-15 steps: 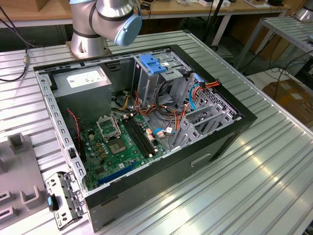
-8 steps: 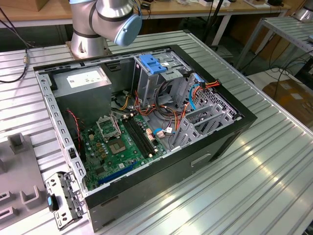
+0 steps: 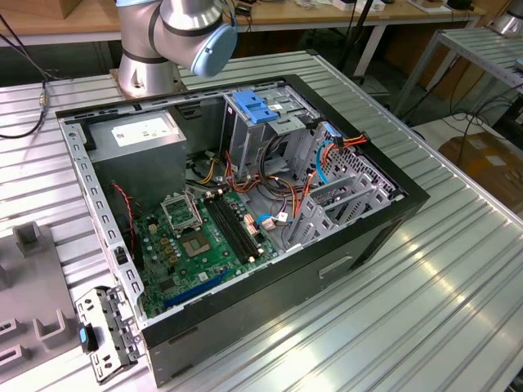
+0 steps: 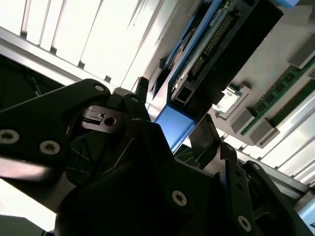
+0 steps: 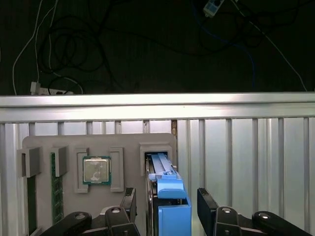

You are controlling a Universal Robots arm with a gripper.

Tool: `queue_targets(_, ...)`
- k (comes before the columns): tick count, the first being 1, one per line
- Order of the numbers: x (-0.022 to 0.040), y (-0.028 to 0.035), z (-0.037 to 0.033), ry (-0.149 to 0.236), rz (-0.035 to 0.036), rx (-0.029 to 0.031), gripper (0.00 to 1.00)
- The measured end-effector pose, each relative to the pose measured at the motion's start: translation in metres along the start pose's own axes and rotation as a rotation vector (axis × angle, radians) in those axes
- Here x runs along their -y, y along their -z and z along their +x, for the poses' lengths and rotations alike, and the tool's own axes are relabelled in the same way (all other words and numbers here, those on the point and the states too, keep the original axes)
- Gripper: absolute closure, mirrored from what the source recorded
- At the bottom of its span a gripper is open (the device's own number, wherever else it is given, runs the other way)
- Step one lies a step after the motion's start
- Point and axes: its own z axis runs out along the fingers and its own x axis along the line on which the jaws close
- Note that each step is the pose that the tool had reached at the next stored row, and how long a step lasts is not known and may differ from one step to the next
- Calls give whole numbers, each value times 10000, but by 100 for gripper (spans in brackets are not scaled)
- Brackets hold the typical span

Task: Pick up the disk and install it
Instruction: 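Pick up the disk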

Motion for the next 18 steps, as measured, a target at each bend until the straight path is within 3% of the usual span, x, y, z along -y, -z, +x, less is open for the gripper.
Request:
queue_targets(8, -16, -20, 11, 1, -1, 21, 39)
queue_targets(10, -16, -29, 11, 0, -1, 21, 40)
queue_targets(11, -16, -34, 11, 0, -1, 21, 47)
queue_targets(18, -15, -37, 11, -217, -1, 24, 47)
